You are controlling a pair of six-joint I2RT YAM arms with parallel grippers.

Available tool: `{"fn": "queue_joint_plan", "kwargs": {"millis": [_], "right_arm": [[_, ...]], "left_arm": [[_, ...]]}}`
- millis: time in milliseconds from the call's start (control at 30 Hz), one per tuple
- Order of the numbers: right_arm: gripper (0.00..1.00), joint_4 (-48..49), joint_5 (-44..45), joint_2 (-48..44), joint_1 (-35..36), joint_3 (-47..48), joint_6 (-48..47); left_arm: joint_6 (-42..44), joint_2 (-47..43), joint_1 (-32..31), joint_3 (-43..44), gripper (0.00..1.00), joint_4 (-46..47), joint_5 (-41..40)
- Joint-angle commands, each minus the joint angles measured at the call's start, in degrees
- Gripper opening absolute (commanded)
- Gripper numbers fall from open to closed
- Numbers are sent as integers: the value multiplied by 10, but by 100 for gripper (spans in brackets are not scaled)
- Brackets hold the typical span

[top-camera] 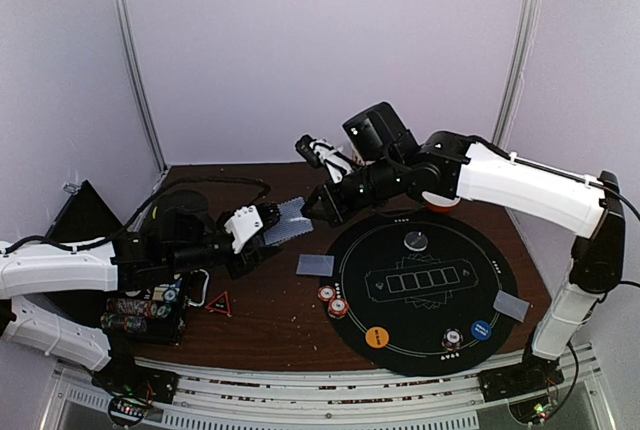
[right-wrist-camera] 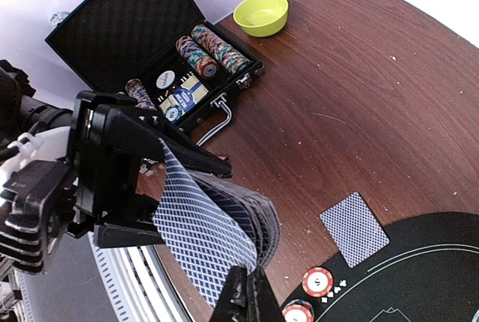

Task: Distribute texas hold em gaming equipment
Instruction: Pick up the poker card from the face-down deck piles.

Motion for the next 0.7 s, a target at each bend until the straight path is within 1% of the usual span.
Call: {"fn": "queue_joint_plan", "kwargs": {"millis": [0, 200, 400, 467, 567, 633, 667], "right_arm": [[0, -3, -20, -33, -4, 2, 10], [0, 32, -40, -69, -15, -26, 35], [0, 132, -66, -121, -45, -81, 95], [0, 167, -49, -140, -63, -106, 126], [0, 230, 1, -174, -103, -156, 185], [0, 246, 39, -179, -125, -191, 215], [0, 248, 44, -173, -132, -202, 221]], "left_arm": [[2, 4, 1, -3, 48, 41, -4], [2, 3, 1, -3, 47, 41, -4], [1, 3, 1, -2, 47, 40, -4], [1, 3, 1, -2, 47, 40, -4], [1, 2, 1, -1, 47, 39, -3], [0, 0, 1, -1, 47, 39, -5], [1, 0, 1, -2, 47, 39, -5]]}}
